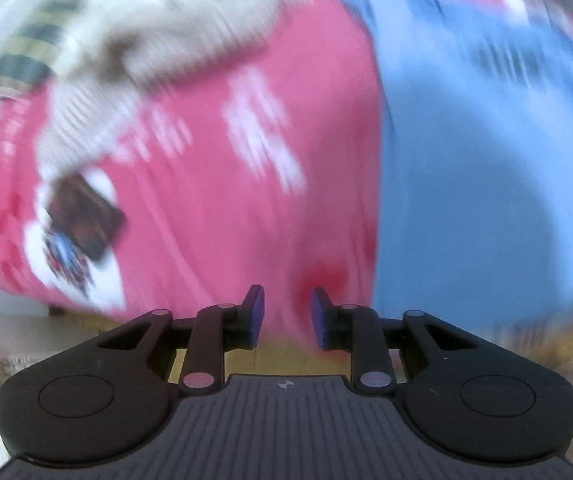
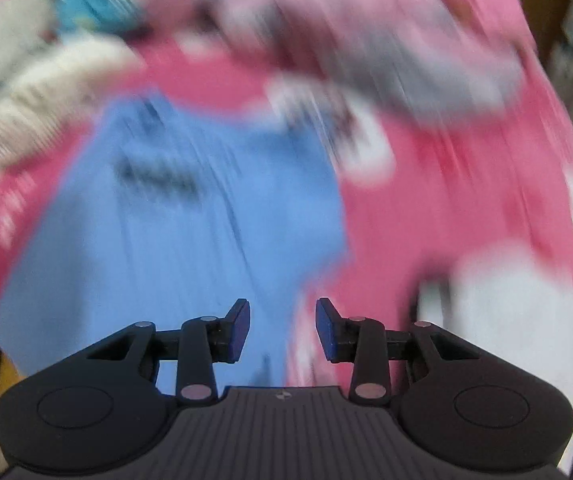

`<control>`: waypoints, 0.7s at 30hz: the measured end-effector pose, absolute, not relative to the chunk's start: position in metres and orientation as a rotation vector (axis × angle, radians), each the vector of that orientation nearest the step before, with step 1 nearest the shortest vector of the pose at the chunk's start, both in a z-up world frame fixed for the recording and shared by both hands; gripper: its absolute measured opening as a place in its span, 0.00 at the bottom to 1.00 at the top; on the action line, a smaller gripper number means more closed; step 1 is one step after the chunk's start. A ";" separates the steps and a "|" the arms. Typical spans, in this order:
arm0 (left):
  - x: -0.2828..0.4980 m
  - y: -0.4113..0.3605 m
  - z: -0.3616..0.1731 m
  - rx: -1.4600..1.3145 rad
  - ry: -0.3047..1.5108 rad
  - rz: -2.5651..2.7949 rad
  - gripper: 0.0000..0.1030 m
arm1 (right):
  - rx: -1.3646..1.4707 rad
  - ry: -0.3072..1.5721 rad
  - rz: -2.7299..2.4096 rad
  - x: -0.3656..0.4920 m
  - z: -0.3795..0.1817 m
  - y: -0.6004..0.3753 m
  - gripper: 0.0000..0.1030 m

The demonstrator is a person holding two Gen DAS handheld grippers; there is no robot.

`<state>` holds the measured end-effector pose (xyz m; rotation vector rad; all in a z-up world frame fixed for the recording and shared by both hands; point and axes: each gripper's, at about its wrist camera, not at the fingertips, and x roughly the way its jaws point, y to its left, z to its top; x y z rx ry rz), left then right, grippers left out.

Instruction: Fold clothes

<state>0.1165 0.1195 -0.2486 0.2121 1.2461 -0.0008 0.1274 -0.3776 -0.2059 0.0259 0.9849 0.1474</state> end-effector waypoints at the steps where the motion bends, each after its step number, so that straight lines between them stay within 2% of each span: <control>1: 0.127 0.121 -0.239 0.186 1.191 0.019 0.27 | 0.025 0.918 0.192 0.145 -0.198 -0.374 0.37; 6: 0.170 0.115 -0.237 0.038 1.008 0.043 0.30 | 0.047 0.714 0.361 0.220 -0.183 -0.325 0.37; 15: 0.245 0.113 -0.305 -0.308 0.902 0.009 0.31 | 0.091 0.679 0.323 0.302 -0.216 -0.213 0.38; 21: 0.270 0.121 -0.318 -0.407 0.816 0.044 0.31 | 0.119 0.708 0.283 0.340 -0.232 -0.149 0.42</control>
